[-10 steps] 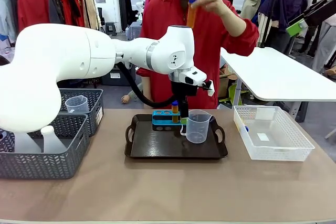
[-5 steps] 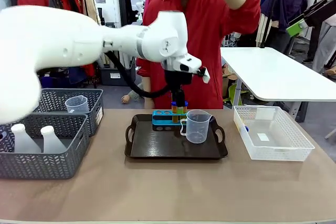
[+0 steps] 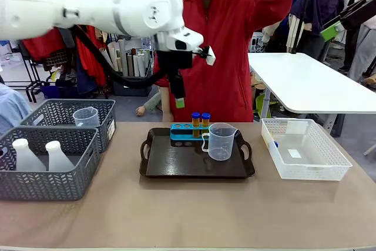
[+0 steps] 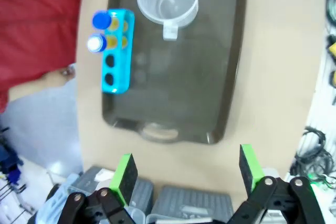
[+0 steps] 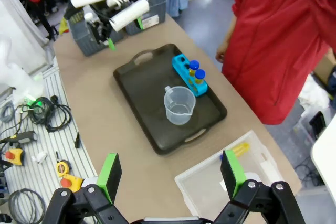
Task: Prepare the laboratory tools.
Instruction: Pick up one Small flask and place it on the Handle tray.
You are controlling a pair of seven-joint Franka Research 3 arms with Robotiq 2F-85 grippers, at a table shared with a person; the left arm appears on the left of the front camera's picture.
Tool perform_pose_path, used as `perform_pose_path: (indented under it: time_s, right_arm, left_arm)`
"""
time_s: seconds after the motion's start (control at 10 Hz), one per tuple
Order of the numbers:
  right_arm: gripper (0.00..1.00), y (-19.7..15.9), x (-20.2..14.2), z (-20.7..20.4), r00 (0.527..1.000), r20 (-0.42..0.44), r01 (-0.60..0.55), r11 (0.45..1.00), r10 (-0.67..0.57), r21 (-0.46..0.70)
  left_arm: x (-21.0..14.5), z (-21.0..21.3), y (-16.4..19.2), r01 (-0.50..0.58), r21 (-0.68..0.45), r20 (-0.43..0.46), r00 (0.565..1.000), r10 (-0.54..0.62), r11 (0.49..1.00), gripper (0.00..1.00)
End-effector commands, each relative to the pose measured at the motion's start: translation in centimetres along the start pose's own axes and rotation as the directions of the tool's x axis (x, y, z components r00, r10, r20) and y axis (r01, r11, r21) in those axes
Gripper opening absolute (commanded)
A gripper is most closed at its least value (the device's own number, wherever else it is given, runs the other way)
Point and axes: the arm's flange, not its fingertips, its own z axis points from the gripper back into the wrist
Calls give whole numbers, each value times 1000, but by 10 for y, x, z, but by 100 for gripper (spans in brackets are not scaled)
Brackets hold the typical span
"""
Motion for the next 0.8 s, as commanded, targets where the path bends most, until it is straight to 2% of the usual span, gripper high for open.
perform_pose_path:
  time_s: [0.0, 0.2, 0.5, 0.7]
  right_arm:
    - [100, 1, 1, 1, 1000, 10, -6, 1000, 6, 7]
    - [100, 1, 1, 1, 1000, 10, -6, 1000, 6, 7]
    - [100, 1, 1, 1, 1000, 10, -6, 1000, 6, 7]
    - [100, 1, 1, 1, 1000, 10, -6, 1000, 6, 7]
  left_arm:
    - [-45, 22, -8, -63, 29, 30, 998, 62, 998, 100]
    - [-88, 60, -1, -130, 47, 51, 991, 128, 990, 100]
    - [-146, 95, 8, -297, 117, 57, 955, 292, 948, 100]
    - [-160, 99, 10, -333, 121, 104, 941, 322, 935, 100]
